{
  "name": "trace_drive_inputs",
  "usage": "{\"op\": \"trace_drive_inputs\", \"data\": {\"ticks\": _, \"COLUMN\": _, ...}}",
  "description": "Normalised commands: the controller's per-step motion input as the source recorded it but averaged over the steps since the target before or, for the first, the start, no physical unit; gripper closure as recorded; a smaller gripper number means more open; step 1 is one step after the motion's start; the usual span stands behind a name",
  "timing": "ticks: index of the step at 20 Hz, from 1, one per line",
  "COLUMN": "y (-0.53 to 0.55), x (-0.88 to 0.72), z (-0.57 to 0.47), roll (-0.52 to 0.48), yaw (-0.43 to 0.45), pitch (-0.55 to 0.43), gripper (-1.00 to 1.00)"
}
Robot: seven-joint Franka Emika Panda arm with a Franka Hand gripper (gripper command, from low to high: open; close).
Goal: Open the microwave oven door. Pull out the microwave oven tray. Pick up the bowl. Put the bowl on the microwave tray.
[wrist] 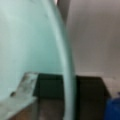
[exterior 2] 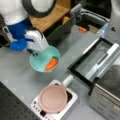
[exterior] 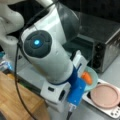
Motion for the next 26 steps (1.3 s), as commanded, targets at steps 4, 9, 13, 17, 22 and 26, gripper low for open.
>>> {"op": "trace_drive_inputs", "data": {"ticks": 4, "y": 0.59, "x": -0.62, "z": -0.02, "roll": -0.28, "yaw": -0.051, "pitch": -0.05, "gripper": 1.0}}
{"op": "trace_drive_inputs", "data": {"ticks": 9, "y": 0.54, "x": -0.77, "z": -0.01, "roll": -0.278, "yaw": -0.151, "pitch": -0.068, "gripper": 1.0}}
{"op": "trace_drive_inputs", "data": {"ticks": 13, "y": 0.28, "x": -0.76, "z": -0.04, "roll": -0.258, "yaw": -0.227, "pitch": -0.092, "gripper": 1.0}}
{"op": "trace_drive_inputs", "data": {"ticks": 17, "y": 0.13, "x": -0.63, "z": -0.06, "roll": -0.222, "yaw": -0.226, "pitch": -0.095, "gripper": 1.0}}
{"op": "trace_drive_inputs", "data": {"ticks": 22, "y": 0.19, "x": -0.43, "z": -0.13, "roll": -0.121, "yaw": -0.121, "pitch": -0.121, "gripper": 1.0}}
{"op": "trace_drive_inputs", "data": {"ticks": 26, "y": 0.35, "x": -0.32, "z": -0.14, "roll": -0.082, "yaw": -0.088, "pitch": -0.145, "gripper": 1.0}}
